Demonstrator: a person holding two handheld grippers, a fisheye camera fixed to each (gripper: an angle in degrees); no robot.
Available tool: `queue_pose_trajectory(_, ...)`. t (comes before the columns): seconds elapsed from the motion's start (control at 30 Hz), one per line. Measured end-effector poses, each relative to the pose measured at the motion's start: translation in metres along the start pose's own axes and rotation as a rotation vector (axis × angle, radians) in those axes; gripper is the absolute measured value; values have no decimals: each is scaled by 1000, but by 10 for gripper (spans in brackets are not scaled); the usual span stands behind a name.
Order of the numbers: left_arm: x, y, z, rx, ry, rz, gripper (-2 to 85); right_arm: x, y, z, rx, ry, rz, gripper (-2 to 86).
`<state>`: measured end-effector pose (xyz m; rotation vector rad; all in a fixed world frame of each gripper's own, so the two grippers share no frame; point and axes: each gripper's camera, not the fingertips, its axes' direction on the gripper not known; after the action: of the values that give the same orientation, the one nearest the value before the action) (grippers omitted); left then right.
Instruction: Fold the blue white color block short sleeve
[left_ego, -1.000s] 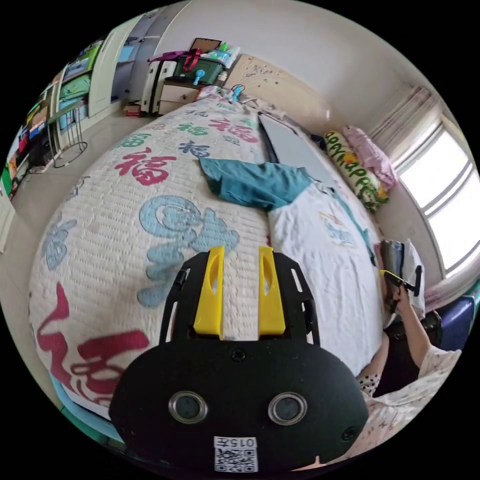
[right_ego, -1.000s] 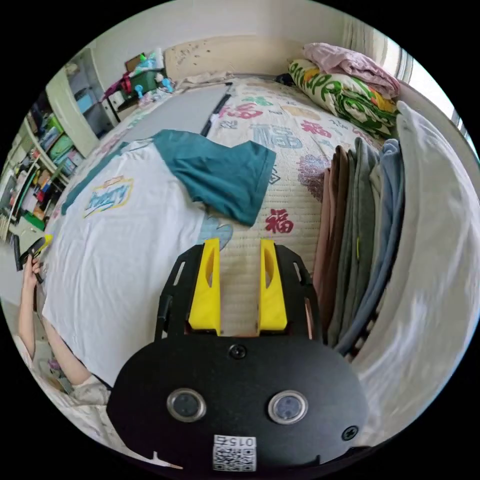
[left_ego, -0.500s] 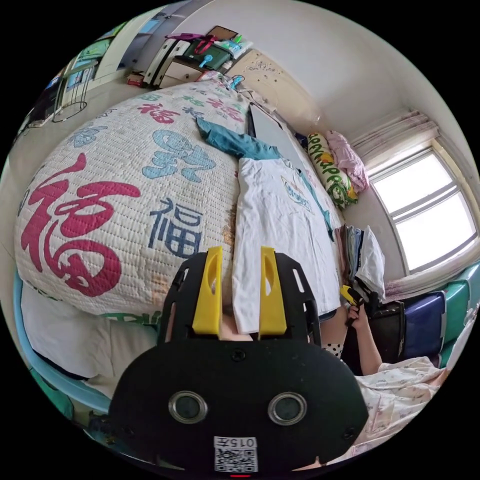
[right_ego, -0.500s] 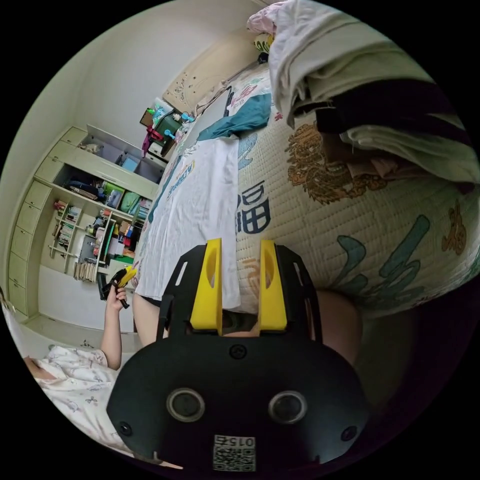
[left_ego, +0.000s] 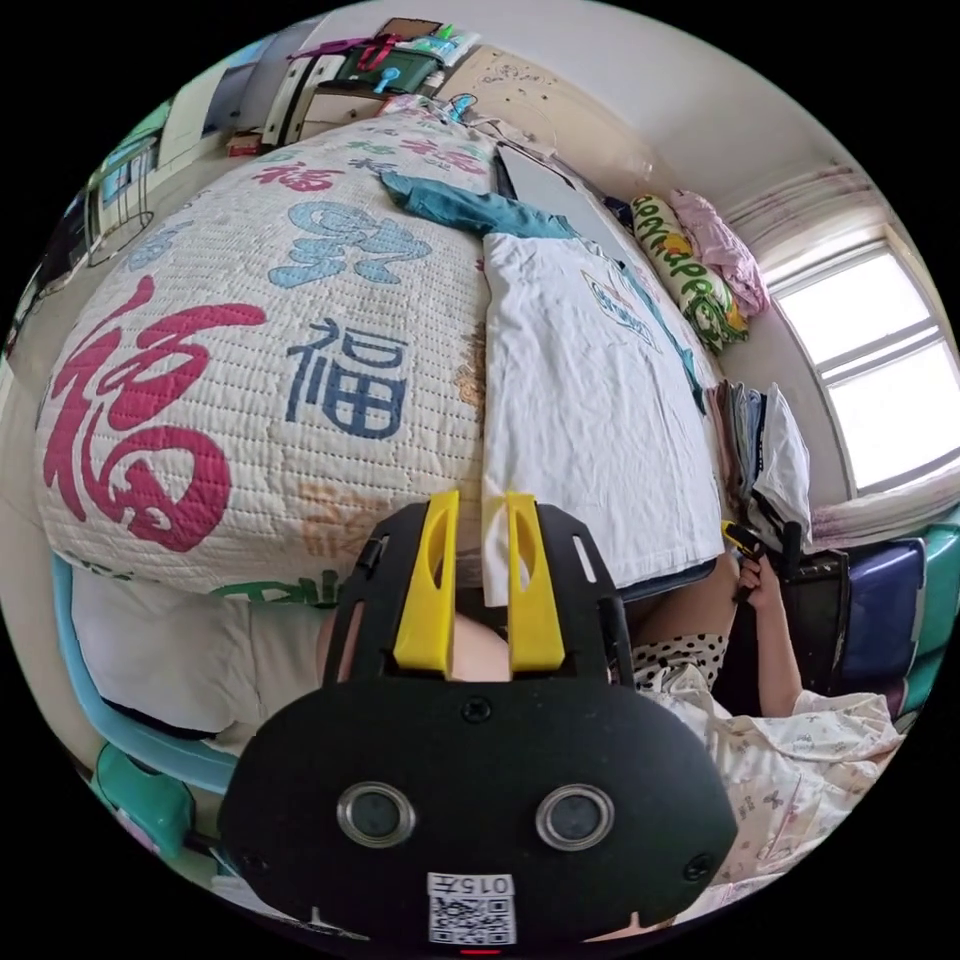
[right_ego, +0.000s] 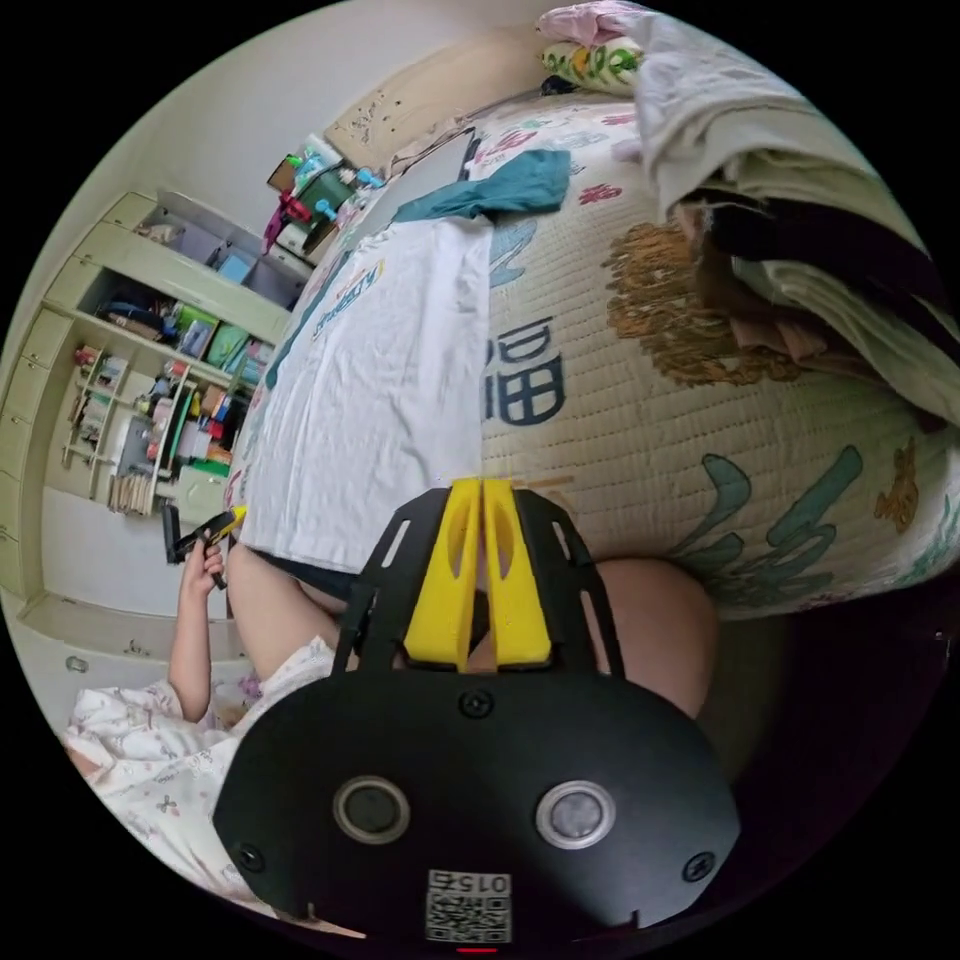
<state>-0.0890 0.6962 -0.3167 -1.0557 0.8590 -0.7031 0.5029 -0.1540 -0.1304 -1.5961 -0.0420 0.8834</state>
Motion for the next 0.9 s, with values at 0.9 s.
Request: queue_pose_trajectory(0.9, 6, -64, -137, -30, -45, 62, 43, 48, 68, 8, 21, 3, 39, 81)
